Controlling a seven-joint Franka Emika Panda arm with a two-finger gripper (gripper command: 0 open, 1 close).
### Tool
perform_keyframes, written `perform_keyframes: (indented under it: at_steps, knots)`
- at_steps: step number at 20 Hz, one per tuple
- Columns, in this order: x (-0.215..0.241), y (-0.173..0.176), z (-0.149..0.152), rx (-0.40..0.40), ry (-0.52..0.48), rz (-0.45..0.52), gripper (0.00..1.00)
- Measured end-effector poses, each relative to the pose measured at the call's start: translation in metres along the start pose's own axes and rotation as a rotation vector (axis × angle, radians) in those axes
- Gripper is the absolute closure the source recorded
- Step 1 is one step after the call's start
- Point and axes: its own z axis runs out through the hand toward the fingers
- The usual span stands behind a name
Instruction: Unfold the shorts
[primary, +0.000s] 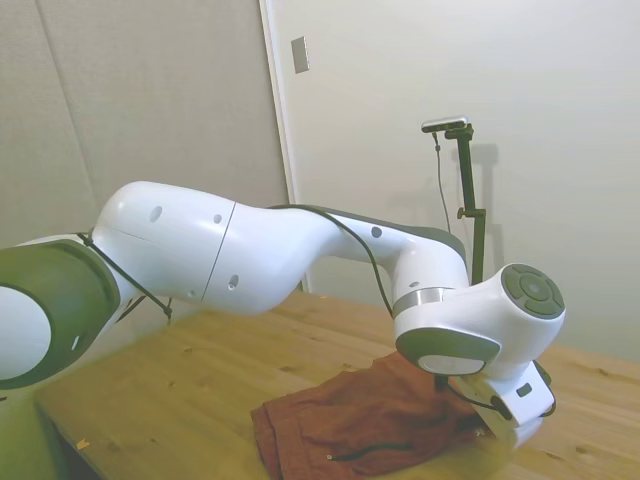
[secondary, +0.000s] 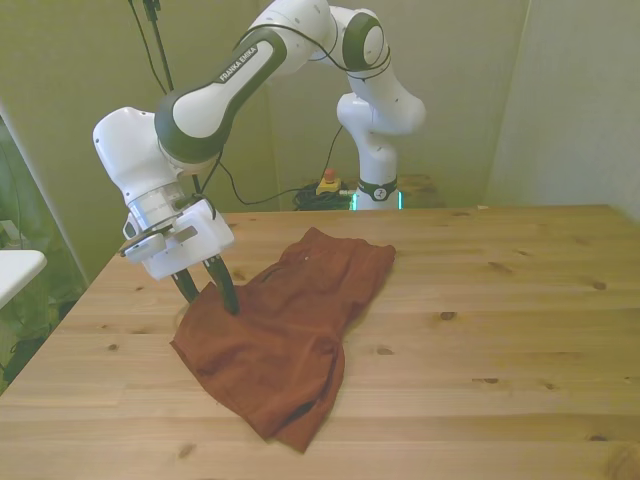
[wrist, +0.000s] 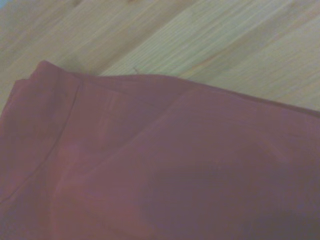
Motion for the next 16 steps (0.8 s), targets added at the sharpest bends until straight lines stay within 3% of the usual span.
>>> perform_keyframes:
  at_steps: [11, 16]
  knots:
    - [0.002, 0.006, 0.004, 0.004, -0.022, -0.051, 1.0]
    - [-0.005, 0.001, -0.016, 0.039, -0.031, -0.098, 1.0]
